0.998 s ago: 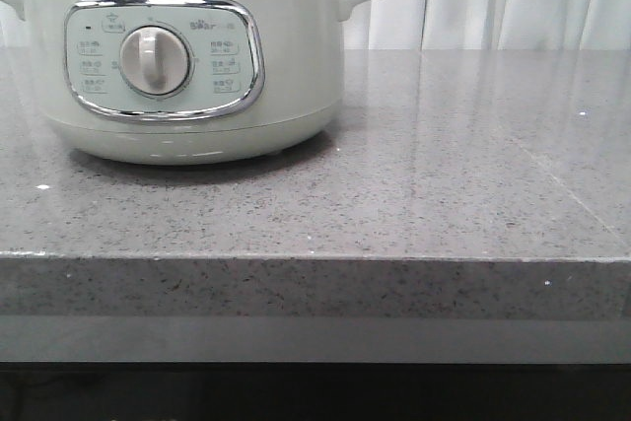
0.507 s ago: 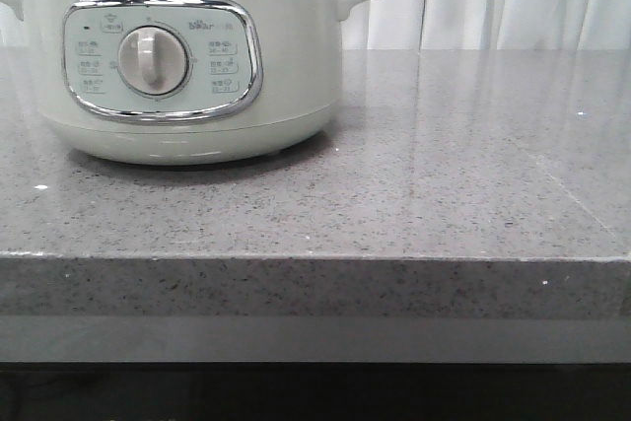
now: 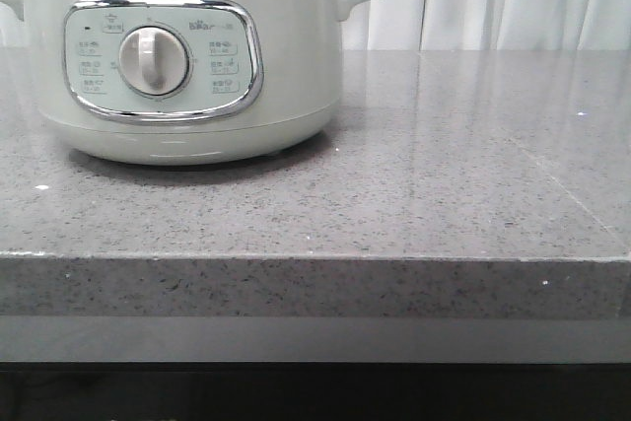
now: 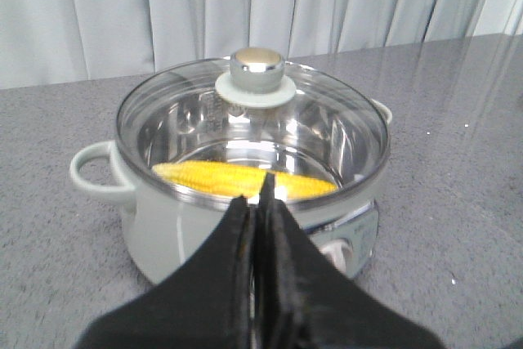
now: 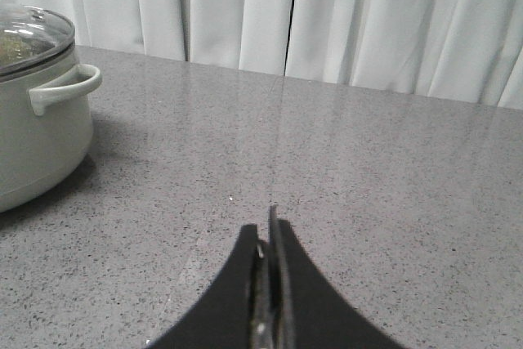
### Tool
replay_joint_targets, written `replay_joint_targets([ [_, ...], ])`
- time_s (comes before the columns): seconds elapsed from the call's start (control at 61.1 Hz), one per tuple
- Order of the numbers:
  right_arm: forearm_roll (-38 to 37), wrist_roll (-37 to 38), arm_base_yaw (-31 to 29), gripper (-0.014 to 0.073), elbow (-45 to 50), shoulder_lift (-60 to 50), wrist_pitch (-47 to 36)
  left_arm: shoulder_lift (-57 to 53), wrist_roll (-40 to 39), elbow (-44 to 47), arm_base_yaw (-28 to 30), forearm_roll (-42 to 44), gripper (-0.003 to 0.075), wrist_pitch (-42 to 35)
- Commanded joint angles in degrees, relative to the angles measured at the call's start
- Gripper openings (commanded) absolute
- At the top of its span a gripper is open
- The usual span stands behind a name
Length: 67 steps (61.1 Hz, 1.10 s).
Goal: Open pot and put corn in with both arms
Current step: 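Release the lid knob and raise the left gripper off the pot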
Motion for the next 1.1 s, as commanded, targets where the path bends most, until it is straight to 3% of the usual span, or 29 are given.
replay_joint_targets([
  [0.0,0.01,-0.42,-0.35,-0.0060,-1.46,0.33,-4.64,-5.16,-0.13,3.47,-0.22,-1.00,-0.0018,-5.98],
  [0.36,0.01,-0.42,-0.35,-0.0060,-1.46,0.33,-4.64,-24.51,-0.13,11.54,-0.22,-1.00,-0.0018,-6.23],
  [0.948,0.01,-0.42,-0.35,-0.0060,-1.46,0.33,-4.64,-24.89,-0.13,11.54,-0.22,-0.61,-0.0018,-6.31],
  [1.079,0.01,-0.42,-0.35,-0.0060,-1.46,0.33,-4.64,-25.14,-1.54,11.66,0.04,4.27,-0.0018,-6.31],
])
